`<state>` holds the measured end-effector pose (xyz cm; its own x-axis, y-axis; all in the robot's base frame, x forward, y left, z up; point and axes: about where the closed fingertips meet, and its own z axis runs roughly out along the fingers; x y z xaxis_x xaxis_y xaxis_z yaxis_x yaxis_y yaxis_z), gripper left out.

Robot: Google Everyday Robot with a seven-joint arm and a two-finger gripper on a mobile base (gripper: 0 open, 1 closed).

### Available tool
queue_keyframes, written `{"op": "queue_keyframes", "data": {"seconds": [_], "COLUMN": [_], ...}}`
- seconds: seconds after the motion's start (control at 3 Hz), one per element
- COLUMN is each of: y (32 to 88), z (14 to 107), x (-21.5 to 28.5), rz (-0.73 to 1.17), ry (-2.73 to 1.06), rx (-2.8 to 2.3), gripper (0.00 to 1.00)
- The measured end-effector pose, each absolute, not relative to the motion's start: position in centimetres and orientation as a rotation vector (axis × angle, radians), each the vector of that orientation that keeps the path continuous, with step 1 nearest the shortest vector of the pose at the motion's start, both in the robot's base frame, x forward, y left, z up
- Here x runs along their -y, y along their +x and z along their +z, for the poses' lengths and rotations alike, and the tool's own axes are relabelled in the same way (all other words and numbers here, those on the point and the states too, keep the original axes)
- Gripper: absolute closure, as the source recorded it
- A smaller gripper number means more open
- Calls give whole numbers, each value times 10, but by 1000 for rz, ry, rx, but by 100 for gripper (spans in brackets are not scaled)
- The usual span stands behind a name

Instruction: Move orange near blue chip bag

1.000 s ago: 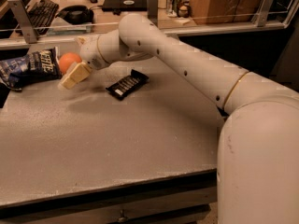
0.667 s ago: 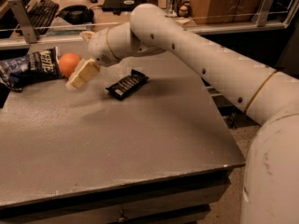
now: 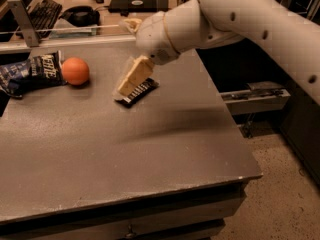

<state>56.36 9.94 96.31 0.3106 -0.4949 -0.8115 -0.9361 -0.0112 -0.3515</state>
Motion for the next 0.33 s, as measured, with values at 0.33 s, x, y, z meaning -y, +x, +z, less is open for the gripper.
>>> {"op": "queue_keyframes", "data": {"seconds": [0.33], "y": [559], "z": [966], "x": [-78], "rz": [577], "ry": [-1639], "rx": [-1338], "gripper": [0]}}
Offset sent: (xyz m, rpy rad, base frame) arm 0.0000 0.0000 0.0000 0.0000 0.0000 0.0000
